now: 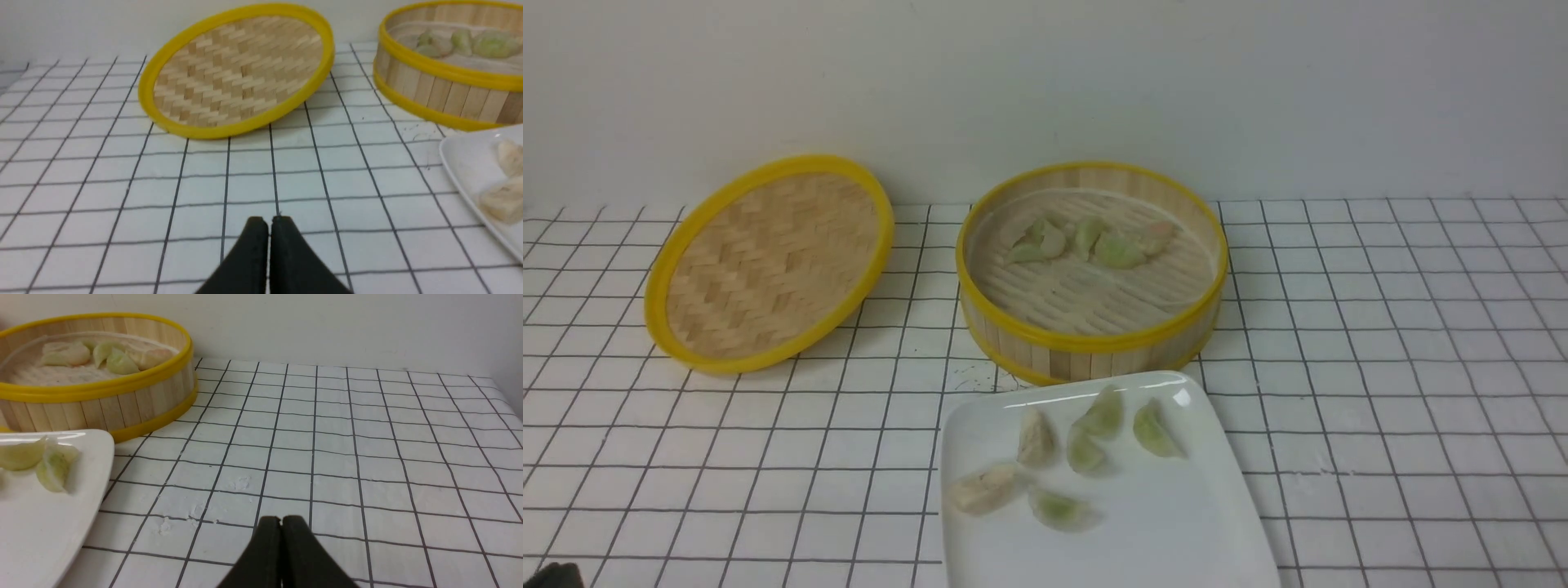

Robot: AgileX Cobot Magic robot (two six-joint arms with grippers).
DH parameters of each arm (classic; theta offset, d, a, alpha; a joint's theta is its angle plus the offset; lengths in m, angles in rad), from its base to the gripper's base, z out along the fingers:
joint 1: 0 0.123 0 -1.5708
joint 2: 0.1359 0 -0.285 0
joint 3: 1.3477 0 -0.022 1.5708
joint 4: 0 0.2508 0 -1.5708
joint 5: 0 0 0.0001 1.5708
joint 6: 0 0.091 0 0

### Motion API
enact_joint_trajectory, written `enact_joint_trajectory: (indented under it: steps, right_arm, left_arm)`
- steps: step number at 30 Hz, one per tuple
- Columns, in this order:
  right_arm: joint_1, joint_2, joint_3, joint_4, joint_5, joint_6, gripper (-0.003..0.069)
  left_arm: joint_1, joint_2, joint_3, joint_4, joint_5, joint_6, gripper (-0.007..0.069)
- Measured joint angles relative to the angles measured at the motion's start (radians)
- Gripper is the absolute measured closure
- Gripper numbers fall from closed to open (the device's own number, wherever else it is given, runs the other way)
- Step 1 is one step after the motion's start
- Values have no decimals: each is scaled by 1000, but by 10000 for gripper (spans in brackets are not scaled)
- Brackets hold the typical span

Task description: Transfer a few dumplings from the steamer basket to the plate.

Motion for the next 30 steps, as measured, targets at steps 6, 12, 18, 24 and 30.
enact_joint_trajectory:
  steps: [6, 12, 18, 24, 30]
  right_arm:
    - [0, 0, 0, 0, 0, 0, 673]
    - [0, 0, 0, 0, 0, 0, 673]
    - [0, 0, 0, 0, 0, 0, 673]
    - [0, 0, 0, 0, 0, 0, 673]
    - [0, 0, 0, 0, 0, 0, 673]
  left_arm:
    - [0, -1, 27, -4, 3, 0, 631]
    - [0, -1, 27, -4, 3, 0, 631]
    - [0, -1, 27, -4, 3, 0, 631]
    - [0, -1, 27, -4, 3, 0, 631]
    - [0, -1, 27, -4, 3, 0, 631]
